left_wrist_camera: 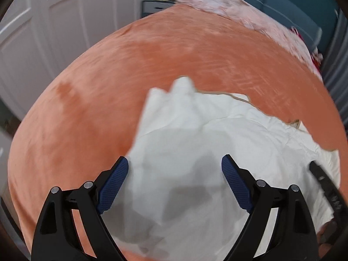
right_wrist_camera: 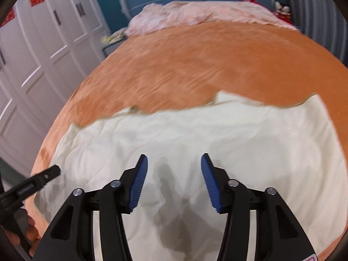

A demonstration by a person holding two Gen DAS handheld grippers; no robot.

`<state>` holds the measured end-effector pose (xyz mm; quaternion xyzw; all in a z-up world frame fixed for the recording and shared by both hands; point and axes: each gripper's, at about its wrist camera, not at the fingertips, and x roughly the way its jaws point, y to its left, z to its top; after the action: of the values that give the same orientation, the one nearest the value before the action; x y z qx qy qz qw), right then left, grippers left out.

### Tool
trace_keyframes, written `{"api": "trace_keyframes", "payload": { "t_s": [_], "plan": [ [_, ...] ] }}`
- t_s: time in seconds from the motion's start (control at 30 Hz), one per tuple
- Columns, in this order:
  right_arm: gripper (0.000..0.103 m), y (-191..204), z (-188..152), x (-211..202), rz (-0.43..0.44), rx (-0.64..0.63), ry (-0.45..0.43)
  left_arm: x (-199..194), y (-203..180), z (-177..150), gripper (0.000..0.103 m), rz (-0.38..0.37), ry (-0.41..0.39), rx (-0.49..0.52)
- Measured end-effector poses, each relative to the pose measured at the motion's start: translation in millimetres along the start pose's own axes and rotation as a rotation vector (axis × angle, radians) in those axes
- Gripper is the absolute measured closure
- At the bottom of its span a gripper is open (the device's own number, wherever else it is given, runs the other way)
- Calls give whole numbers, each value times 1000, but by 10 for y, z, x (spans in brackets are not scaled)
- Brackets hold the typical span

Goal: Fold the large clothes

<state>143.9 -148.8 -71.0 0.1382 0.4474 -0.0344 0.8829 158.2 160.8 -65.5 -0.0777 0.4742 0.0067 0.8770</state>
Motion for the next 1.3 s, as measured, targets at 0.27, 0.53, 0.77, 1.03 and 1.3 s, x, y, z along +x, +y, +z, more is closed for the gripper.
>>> {"api": "trace_keyframes", "payload": {
  "t_s": [0.27, 0.53, 0.77, 1.03, 1.3],
  "plan": [
    [60, 175, -187, 271, -46, -54, 79, 26, 568, -327, 17, -103, 90, -181],
    [58, 226, -293, 398, -73, -78, 86, 135, 501, -444, 5, -98, 86, -157],
    [58, 240, -354, 423, -86, -95, 59, 346, 503, -434, 5, -110, 86, -196],
    [58, 238, -353, 423, -82, -85, 69, 231, 351, -325, 46, -188, 104, -224],
    [76, 145, -328, -51, 23, 4, 96, -373, 116, -107, 72, -261, 24, -154]
  ]
}}
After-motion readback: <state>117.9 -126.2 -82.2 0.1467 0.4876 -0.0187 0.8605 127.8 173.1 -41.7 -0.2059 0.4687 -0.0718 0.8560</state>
